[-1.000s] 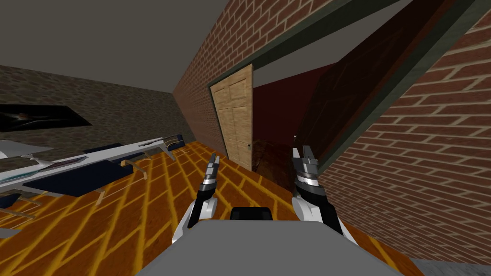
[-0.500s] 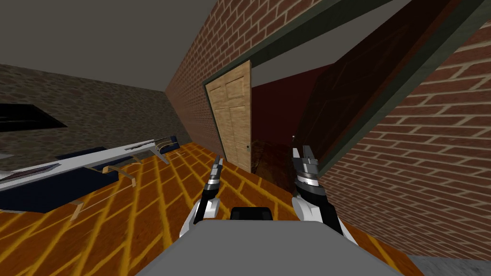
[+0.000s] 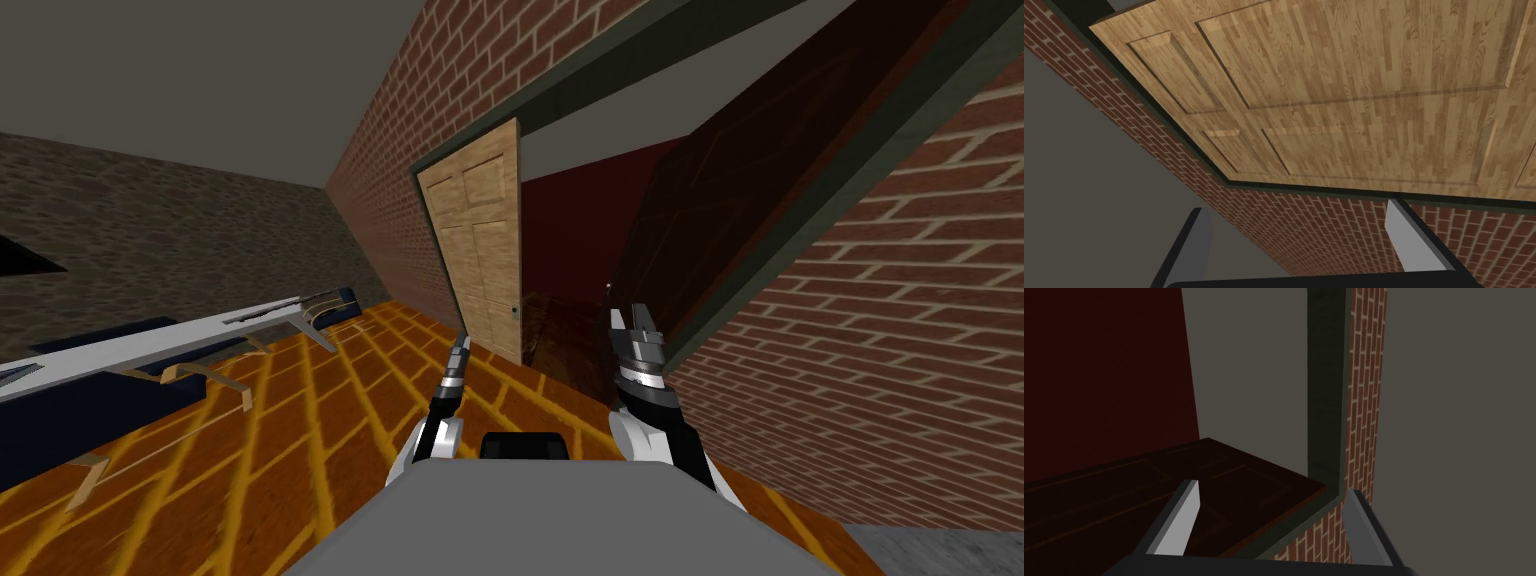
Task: Push the door open
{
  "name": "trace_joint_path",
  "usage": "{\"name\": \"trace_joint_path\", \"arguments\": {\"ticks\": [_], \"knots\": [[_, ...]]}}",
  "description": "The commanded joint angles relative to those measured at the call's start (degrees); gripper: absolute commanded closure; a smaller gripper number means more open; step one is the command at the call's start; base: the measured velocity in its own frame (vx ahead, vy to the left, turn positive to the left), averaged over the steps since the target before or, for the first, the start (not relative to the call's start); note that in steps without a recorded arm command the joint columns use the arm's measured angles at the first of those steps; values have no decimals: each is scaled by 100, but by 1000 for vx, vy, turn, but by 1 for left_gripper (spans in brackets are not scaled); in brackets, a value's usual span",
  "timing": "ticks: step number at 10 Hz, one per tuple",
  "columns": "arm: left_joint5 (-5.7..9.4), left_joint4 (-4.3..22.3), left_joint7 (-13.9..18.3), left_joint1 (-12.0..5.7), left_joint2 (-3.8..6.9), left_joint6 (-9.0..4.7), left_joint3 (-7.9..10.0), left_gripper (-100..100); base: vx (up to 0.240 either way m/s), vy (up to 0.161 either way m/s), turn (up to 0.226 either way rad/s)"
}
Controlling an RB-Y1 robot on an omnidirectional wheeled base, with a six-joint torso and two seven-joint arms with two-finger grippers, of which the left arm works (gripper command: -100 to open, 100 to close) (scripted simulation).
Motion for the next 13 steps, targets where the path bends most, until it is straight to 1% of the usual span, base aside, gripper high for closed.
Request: {"name": "trace_joint_path", "arguments": {"ticks": [1,7,13], "knots": [[-3,212,26,-65,0,-4,-58,-100,80,27,-78],[-9,1053,121,-288,-11,-87,-261,-100,92,26,-75],[-14,1857,211,-502,-54,-165,-456,-100,100,25,-77]]}}
